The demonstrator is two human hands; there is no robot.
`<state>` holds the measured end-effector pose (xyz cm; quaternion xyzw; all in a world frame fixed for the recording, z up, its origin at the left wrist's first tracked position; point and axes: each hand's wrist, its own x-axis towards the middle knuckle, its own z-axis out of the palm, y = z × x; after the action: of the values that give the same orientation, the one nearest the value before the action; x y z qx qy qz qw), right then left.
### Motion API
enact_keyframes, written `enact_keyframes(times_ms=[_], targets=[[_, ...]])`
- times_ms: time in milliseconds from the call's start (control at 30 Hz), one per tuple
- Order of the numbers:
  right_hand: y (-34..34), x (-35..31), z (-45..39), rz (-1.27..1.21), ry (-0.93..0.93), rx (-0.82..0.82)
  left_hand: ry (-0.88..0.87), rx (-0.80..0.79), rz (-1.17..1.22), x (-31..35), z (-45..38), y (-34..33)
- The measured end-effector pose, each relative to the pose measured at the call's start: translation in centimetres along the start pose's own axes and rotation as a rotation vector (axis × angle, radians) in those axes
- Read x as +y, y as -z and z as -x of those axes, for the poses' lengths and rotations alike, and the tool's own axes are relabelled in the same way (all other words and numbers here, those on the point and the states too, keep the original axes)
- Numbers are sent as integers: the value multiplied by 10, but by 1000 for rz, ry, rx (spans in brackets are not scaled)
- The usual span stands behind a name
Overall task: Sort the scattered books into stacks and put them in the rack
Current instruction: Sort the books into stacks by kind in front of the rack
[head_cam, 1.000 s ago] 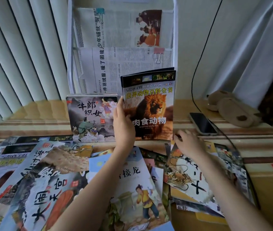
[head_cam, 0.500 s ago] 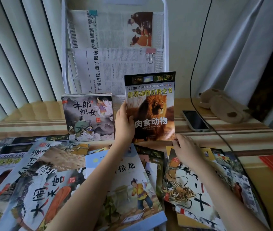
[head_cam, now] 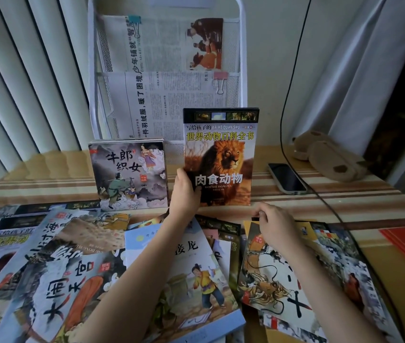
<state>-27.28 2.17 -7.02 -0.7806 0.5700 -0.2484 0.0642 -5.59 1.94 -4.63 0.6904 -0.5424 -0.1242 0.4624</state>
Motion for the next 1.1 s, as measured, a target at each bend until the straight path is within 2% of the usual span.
enact_keyframes(times_ms=[133,233,367,467,533,600,667,700,900,1000,1100], targets=[[0,-2,0,12,8,33,-35,91,-68,4,5,2],[2,-7,2,47,40,86,-55,49,-145,8,7,6],[7,-19,8,117,155,188,-34,75,-157,13,14,30],[10,-42,18,54,228,197,-94,122,-213,2,28,58],[11,-67,26,-72,250,32,-142,111,-300,-10,43,78],[9,-93,33,-183,200,-296,-111,96,-363,-22,61,95],[2,-112,38,-105,184,-515,-28,91,-397,-29,77,112],[-2,-118,42,-62,197,-536,11,96,-406,-33,84,119],[-12,-128,52,-95,161,-351,64,45,-329,-47,126,140],[-15,-135,52,-127,176,-246,67,-23,-211,-45,136,135],[-21,-139,50,-219,251,-97,67,-15,-67,-48,141,134]])
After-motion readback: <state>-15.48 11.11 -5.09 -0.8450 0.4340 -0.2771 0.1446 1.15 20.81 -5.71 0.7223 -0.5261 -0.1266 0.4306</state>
